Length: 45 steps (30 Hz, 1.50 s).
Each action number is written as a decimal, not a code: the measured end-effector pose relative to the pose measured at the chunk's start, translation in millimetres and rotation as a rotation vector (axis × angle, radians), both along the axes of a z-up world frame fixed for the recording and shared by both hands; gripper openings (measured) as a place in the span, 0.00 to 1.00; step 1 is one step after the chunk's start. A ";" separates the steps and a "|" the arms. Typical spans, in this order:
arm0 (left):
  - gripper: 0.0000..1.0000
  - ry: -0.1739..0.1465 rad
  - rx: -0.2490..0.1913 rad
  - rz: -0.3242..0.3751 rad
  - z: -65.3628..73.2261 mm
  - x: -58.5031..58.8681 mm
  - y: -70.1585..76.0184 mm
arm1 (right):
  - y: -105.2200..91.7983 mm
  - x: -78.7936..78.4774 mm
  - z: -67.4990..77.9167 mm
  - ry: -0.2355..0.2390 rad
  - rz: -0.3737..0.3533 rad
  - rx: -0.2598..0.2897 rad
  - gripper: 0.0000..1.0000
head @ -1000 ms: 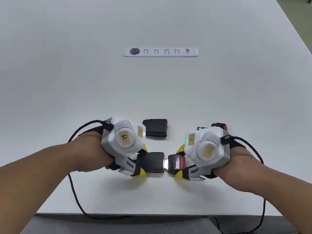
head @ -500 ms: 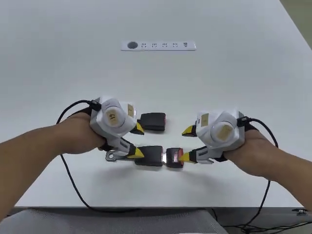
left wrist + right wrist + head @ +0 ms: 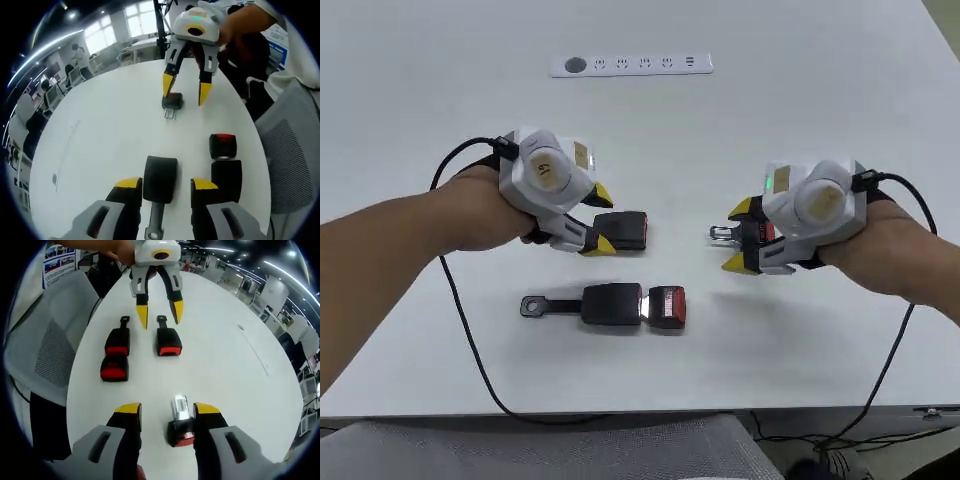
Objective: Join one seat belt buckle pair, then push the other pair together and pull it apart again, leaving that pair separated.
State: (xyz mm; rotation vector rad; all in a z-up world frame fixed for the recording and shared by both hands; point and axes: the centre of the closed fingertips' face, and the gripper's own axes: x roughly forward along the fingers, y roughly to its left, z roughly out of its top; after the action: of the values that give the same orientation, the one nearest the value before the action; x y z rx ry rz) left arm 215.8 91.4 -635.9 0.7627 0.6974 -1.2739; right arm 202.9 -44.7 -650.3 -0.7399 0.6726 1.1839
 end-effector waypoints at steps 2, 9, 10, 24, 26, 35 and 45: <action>0.39 -0.025 0.006 -0.021 -0.3 4.3 -2.2 | -6.0 4.2 -0.1 -0.001 -0.009 -0.001 0.39; 0.39 -0.005 0.015 -0.040 -10.4 9.6 -6.1 | -31.4 19.9 -7.6 -0.003 -0.019 -0.034 0.38; 0.40 -0.003 0.017 -0.038 -11.4 10.3 -5.9 | -32.0 19.1 -7.9 0.000 -0.021 -0.036 0.38; 0.38 0.045 0.070 -0.099 -41.7 16.0 4.2 | -38.9 17.6 -29.8 0.068 0.019 -0.074 0.35; 0.36 0.048 0.074 -0.103 -44.5 16.4 5.1 | -36.6 18.7 -34.6 0.082 0.024 -0.069 0.34; 0.33 0.027 0.101 -0.128 -50.0 17.8 6.5 | -35.1 19.3 -39.6 0.092 0.102 -0.100 0.32; 0.32 0.022 0.049 -0.106 -49.6 16.5 6.5 | -35.2 20.6 -41.1 0.097 0.106 -0.089 0.32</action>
State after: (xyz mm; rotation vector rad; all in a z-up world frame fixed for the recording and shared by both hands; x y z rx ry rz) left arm 232.4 97.9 -685.5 0.8361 0.7158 -1.3668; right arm 223.5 -79.9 -691.4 -0.8047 0.7783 1.2995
